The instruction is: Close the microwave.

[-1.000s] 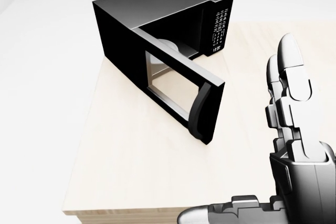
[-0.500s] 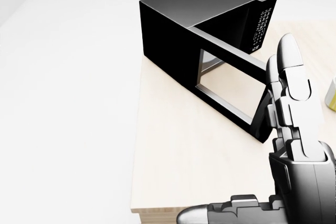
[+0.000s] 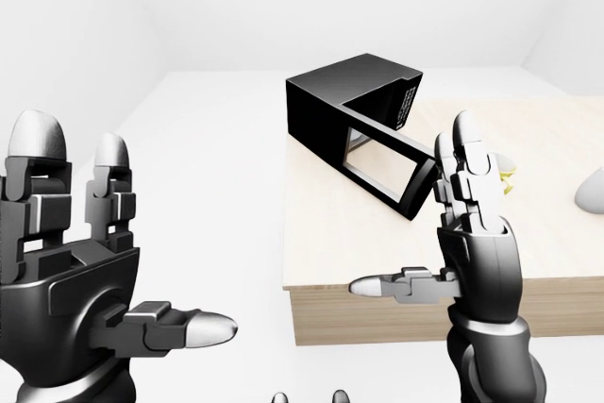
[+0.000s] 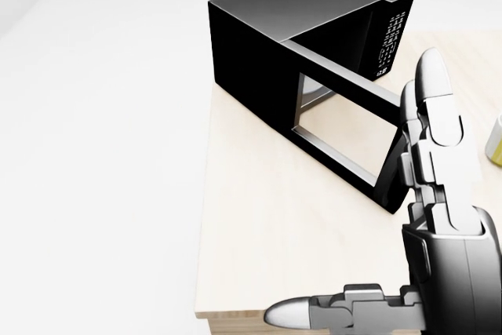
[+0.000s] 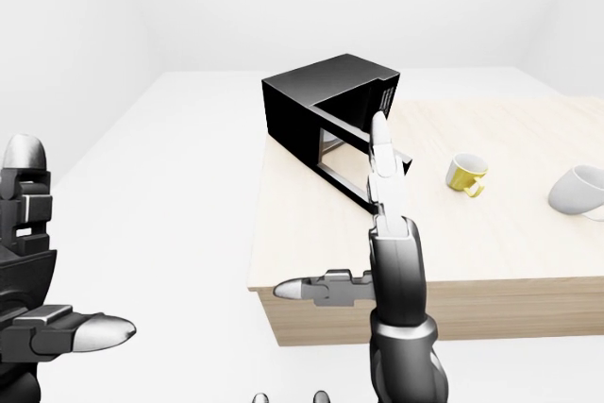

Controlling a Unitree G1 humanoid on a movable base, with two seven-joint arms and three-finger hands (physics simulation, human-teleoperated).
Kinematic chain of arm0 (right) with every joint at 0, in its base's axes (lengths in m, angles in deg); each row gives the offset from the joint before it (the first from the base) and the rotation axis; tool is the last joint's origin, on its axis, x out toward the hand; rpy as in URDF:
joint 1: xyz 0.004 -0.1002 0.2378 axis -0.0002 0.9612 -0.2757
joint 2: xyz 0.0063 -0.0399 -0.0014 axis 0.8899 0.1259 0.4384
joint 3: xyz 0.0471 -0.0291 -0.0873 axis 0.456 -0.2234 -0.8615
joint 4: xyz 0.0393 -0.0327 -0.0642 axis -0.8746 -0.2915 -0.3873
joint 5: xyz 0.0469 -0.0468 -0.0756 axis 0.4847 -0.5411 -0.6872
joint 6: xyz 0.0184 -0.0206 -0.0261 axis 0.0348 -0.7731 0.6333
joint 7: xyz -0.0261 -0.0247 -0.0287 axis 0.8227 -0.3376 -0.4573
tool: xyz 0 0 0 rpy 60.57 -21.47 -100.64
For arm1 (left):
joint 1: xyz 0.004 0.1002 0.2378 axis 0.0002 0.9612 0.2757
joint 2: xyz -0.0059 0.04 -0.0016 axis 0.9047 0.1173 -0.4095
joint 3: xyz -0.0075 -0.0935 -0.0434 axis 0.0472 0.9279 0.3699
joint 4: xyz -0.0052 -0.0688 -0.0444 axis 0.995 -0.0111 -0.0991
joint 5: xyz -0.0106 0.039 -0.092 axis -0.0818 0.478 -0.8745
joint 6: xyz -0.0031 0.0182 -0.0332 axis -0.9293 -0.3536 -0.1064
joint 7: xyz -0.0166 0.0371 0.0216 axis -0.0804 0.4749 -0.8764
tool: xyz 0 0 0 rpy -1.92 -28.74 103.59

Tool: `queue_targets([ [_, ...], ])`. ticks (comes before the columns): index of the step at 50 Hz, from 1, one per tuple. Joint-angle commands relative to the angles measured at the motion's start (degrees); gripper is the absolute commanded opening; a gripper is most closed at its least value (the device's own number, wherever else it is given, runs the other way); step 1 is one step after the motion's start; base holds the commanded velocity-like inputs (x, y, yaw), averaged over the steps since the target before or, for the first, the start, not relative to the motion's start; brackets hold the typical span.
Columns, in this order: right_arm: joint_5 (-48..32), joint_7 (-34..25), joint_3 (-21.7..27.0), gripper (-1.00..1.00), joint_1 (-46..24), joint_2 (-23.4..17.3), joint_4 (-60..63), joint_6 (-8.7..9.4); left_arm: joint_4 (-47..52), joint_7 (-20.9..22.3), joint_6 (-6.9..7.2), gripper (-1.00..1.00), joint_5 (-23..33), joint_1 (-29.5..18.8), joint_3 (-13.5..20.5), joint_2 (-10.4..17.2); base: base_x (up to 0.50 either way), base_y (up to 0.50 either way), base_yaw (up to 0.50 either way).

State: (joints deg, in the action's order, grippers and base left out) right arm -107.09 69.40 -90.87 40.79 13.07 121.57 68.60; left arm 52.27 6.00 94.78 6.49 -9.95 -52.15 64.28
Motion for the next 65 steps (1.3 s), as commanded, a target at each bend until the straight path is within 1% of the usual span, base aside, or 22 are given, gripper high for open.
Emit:
queue_targets([
  [1,-0.3,0.2,-0.1,1.00,-0.3,0.1,-0.1,0.00,0.5,0.4,0.00,1.00,1.4,0.3,-0.9,0.2,0.00,0.00,0.00],
  [4,0.7,-0.4,-0.8,1.00,0.1,-0.2,1.1,0.00,-0.3,0.6,0.00,1.00,3.4,0.2,-1.9,0.3,0.16,0.00,0.00],
  [9,0.3,-0.2,-0.7,1.00,-0.5,-0.1,1.2,0.00,-0.1,0.3,0.00,1.00,2.3,-0.5,-0.7,0.1,0.50,0.00,0.00],
  [12,0.3,-0.1,-0.9,1.00,-0.4,-0.1,1.0,0.00,-0.4,0.4,0.00,1.00,3.1,-0.2,-1.2,0.1,0.50,0.00,0.00],
  [46,1.0,-0.1,-0.5,1.00,-0.3,-0.2,0.2,0.00,0.1,0.5,0.00,1.00,2.8,0.0,-1.0,0.0,0.50,-0.01,0.00],
  [48,1.0,-0.1,-0.5,1.00,-0.3,-0.2,0.3,0.00,0.0,0.5,0.00,1.00,2.9,0.0,-0.9,-0.2,0.50,-0.05,0.00],
  [49,0.9,-0.1,-0.5,1.00,-0.3,-0.2,0.4,0.00,-0.4,0.1,0.00,1.00,2.5,-0.1,-0.4,-0.8,0.50,-0.05,0.00],
  [51,0.8,0.0,-0.5,1.00,-0.2,-0.2,0.4,0.00,-0.4,0.0,0.00,1.00,1.8,-0.2,0.0,-0.4,0.50,-0.05,0.00],
  [53,1.2,0.1,-0.2,1.00,0.1,-0.2,0.5,0.00,0.0,-0.3,0.00,1.00,1.0,-0.4,0.5,-0.4,0.15,-0.02,0.00],
  [65,0.8,0.3,-0.8,1.00,0.1,-0.2,-0.7,0.00,-0.3,-0.6,0.00,1.00,0.8,-0.4,0.4,-0.2,0.00,0.00,0.00],
])
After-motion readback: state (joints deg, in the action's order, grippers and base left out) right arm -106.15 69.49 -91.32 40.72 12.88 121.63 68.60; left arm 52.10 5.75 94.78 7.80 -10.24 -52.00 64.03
